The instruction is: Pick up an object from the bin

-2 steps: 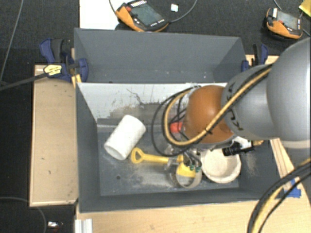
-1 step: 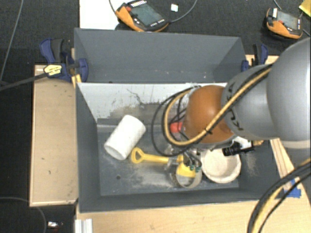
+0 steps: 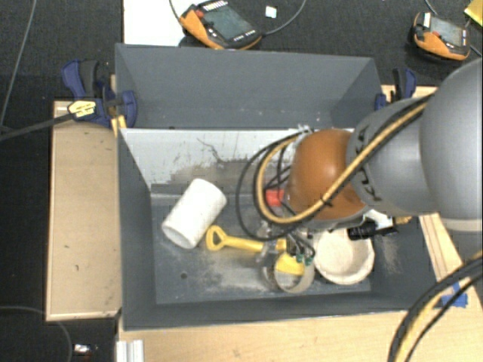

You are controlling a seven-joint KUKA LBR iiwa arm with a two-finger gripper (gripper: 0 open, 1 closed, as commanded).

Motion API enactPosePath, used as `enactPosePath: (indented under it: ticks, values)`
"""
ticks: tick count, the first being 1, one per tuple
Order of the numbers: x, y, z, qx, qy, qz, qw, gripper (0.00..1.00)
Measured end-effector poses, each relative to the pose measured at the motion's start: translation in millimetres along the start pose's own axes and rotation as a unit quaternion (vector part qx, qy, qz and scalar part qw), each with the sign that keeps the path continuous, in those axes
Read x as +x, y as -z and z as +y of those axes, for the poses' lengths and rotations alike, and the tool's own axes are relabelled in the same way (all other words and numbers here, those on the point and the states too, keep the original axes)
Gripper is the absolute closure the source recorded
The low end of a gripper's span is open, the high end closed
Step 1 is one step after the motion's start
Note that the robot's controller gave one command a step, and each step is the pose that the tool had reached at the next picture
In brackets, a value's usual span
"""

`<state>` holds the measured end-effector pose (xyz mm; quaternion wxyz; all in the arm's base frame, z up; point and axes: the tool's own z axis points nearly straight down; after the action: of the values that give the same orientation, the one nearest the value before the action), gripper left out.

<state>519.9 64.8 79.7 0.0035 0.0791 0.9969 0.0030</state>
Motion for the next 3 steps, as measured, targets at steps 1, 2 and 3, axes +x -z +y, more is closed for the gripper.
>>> enactPosePath:
  ticks: [1,2,3]
  values:
    - [-0.6,5,0,-0.001,-0.001,-0.0016,1.0,1.0]
    - [2.0,32,0,0.001,-0.002,0.0037,1.0,1.0]
    - [-0.7,66,1,-0.001,-0.002,-0.0006,1.0,1.0]
